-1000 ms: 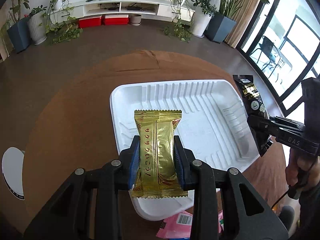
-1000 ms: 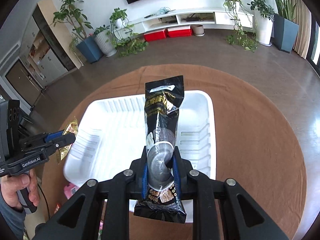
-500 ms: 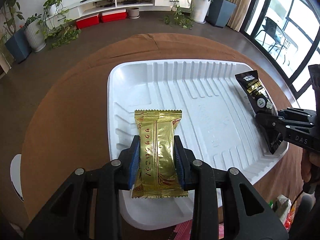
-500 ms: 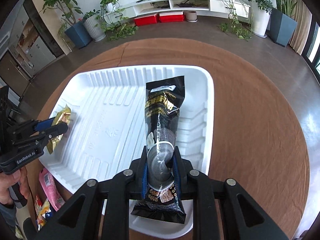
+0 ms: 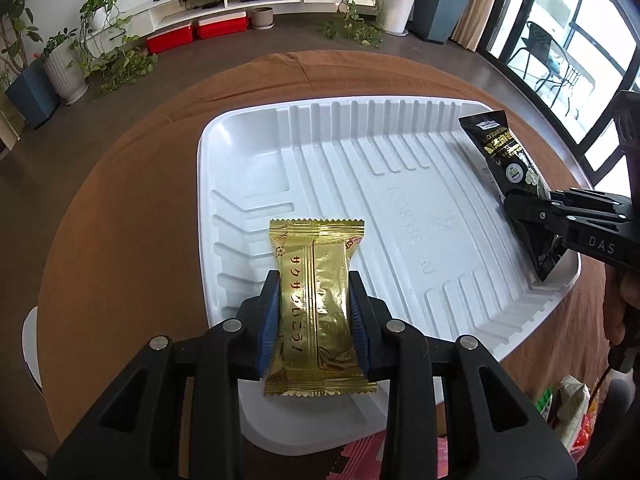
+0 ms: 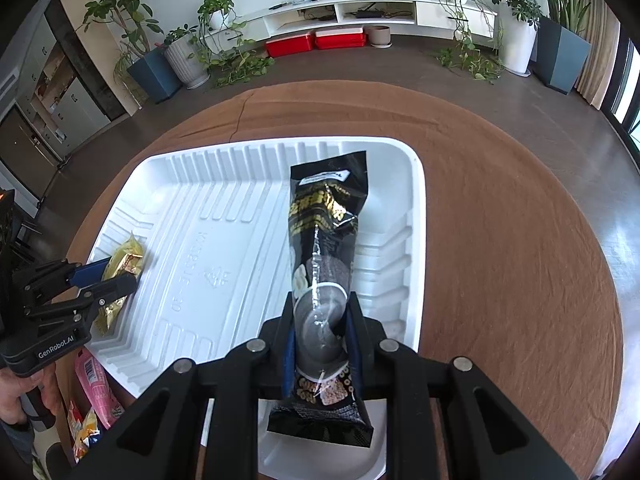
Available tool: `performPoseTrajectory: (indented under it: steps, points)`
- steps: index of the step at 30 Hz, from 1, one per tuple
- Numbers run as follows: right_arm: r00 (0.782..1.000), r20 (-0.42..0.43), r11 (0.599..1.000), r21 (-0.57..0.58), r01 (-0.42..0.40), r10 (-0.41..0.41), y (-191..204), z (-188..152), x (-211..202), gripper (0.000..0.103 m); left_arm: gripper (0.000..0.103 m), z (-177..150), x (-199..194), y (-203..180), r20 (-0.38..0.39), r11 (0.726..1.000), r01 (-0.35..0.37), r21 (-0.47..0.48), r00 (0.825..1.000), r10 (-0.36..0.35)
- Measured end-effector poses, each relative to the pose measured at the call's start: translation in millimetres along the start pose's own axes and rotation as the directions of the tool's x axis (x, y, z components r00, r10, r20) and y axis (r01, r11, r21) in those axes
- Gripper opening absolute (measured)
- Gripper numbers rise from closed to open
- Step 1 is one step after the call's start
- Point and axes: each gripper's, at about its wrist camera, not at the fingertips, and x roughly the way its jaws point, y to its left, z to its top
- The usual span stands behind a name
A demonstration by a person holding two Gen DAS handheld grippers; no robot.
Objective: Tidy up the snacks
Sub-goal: 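Carry the gold bar with the left tool over the tray while the right tool carries the black packet, then open both tools to drop the gold bar and black packet into the tray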
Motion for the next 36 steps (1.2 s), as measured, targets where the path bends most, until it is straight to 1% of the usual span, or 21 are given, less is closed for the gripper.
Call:
performPoseTrajectory:
  steps: [8,11,12,13,14,16,17,18,19,20,21,24,25,26,27,28,31,33,34,35,36]
  points:
    - [1.0,-0.004,1.0,-0.022,0.011,-0.011,2.5,1.2,0.0,0.024,0.03,-2.8,4.9,5.6,0.003,1.0,0.0,-0.01,1.0,0.0]
    - [1.0,-0.014,0.999,-0.035,0.016,-0.017,5.6,1.9,0.3,0.031,0.03,-2.9,5.5,9.0,0.0,1.0,0.004,-0.014,1.0,-0.004]
    - [1.0,-0.016,0.999,-0.037,0.013,-0.014,6.4,1.8,-0.4,0.039,0.03,-2.0,5.9,9.3,0.0,1.0,0.003,-0.014,1.0,-0.003]
    - [1.0,-0.015,0.999,-0.041,0.007,-0.008,7.8,1.9,-1.5,0.043,0.033,-0.4,7.2,9.7,-0.002,1.0,0.0,-0.013,1.0,0.0]
    - [1.0,-0.012,0.999,-0.046,0.008,-0.008,9.2,2.0,-2.4,0.044,0.041,-0.4,7.4,9.6,-0.001,1.0,0.004,-0.012,1.0,-0.004]
    - [1.0,-0.007,0.998,-0.061,0.01,-0.01,12.8,2.2,-4.0,0.05,0.053,0.7,7.4,7.4,0.003,1.0,0.027,-0.006,1.0,-0.027]
    - [1.0,-0.003,0.998,-0.068,0.01,-0.01,14.3,2.2,-5.3,0.052,0.057,2.0,6.6,5.5,0.008,1.0,0.019,0.004,1.0,-0.019]
    - [1.0,0.002,0.997,-0.077,0.011,-0.011,15.8,2.3,-7.1,0.056,0.058,3.6,5.2,3.4,0.016,1.0,0.005,0.014,1.0,-0.005]
    - [1.0,0.008,0.996,-0.084,0.018,-0.017,17.2,2.6,-9.3,0.059,0.064,2.4,4.5,-1.1,0.023,1.0,-0.009,0.02,1.0,0.008]
    - [1.0,0.015,0.996,-0.089,0.022,-0.021,18.0,3.1,-11.1,0.061,0.071,3.5,2.2,-0.8,0.029,1.0,-0.015,0.021,0.999,0.015]
    - [0.999,0.024,0.995,-0.092,0.024,-0.022,18.1,3.8,-13.9,0.062,0.073,3.8,0.1,-0.8,0.035,1.0,-0.02,0.019,0.999,0.019]
    - [0.999,0.048,0.996,-0.09,0.004,0.0,16.2,6.2,-24.0,0.068,0.075,5.0,-9.8,4.4,0.049,1.0,-0.011,-0.001,0.999,0.011]
    - [0.998,0.059,0.996,-0.087,-0.005,0.01,15.2,7.2,-27.8,0.069,0.082,5.8,-15.6,7.4,0.053,1.0,-0.001,-0.007,0.999,0.002]
    - [0.997,0.074,0.996,-0.084,-0.013,0.019,14.0,8.6,-33.2,0.069,0.093,2.6,-21.0,6.4,0.062,1.0,0.001,-0.01,0.998,0.0]
    - [0.995,0.094,0.997,-0.08,-0.019,0.027,12.1,9.5,-39.8,0.069,0.099,0.9,-31.5,7.8,0.093,1.0,-0.001,-0.003,0.996,0.001]
    - [0.993,0.117,0.997,-0.075,-0.024,0.032,9.9,10.7,-47.9,0.069,0.103,-2.8,-42.9,5.9,0.122,1.0,-0.01,0.011,0.992,0.008]
    - [0.976,0.212,0.998,-0.052,-0.042,0.053,1.2,14.6,-77.2,0.075,0.103,-14.9,-76.8,1.8,0.206,0.996,-0.05,0.069,0.978,0.035]
    - [0.954,0.295,0.998,-0.027,-0.052,0.057,-3.8,17.5,-100.5,0.078,0.103,-24.8,-101.4,-0.8,0.259,0.994,-0.074,0.084,0.964,0.05]
    - [0.938,0.34,0.998,-0.01,-0.062,0.061,-6.3,18.2,-115.4,0.08,0.103,-33.0,-119.2,-1.1,0.3,0.994,-0.076,0.084,0.953,0.048]
    - [0.927,0.369,0.997,0.001,-0.075,0.069,-7.5,19.2,-126.6,0.081,0.103,-39.9,-130.5,-2.3,0.32,0.993,-0.082,0.082,0.946,0.052]
    - [0.908,0.412,0.995,0.011,-0.096,0.083,-8.5,18.0,-143.3,0.083,0.103,-48.2,-145.9,-3.6,0.341,0.992,-0.094,0.08,0.938,0.061]
